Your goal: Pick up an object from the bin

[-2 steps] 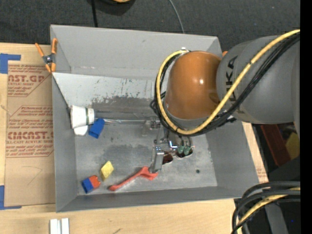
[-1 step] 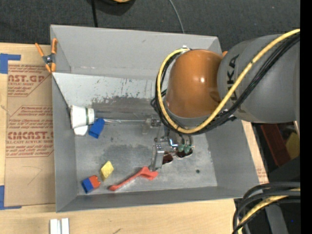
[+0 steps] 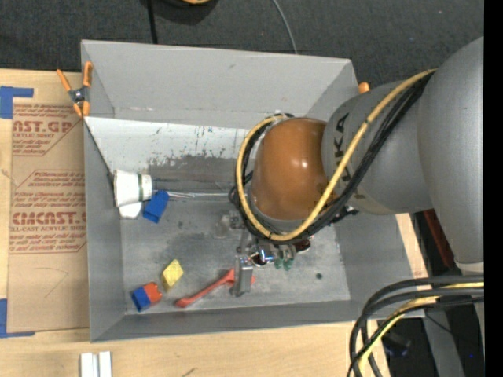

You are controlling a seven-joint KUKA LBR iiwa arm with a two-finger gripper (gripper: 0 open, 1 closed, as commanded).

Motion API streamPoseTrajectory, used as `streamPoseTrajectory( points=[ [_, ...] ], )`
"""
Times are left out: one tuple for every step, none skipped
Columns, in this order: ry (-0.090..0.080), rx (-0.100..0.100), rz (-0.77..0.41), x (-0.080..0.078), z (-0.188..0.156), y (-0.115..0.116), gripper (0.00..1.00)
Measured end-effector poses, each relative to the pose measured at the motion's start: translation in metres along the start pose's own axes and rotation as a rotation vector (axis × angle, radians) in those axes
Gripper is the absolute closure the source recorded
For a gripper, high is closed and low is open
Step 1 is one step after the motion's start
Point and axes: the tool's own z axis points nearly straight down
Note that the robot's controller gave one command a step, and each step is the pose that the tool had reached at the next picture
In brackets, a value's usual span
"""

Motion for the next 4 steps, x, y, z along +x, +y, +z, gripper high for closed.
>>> streamPoseTrajectory(
  points=[
    [0.009, 0.0, -0.025, 0.006, 0.046, 0.004, 0.0],
    [0.002, -0.001, 0.006, 0.022, 0.015, -0.01, 0.0],
    [0.002, -0.002, 0.043, 0.016, 0.061, -0.033, 0.0],
    [0.003, -0.003, 0.107, 0.022, 0.061, -0.008, 1.0]
  ],
)
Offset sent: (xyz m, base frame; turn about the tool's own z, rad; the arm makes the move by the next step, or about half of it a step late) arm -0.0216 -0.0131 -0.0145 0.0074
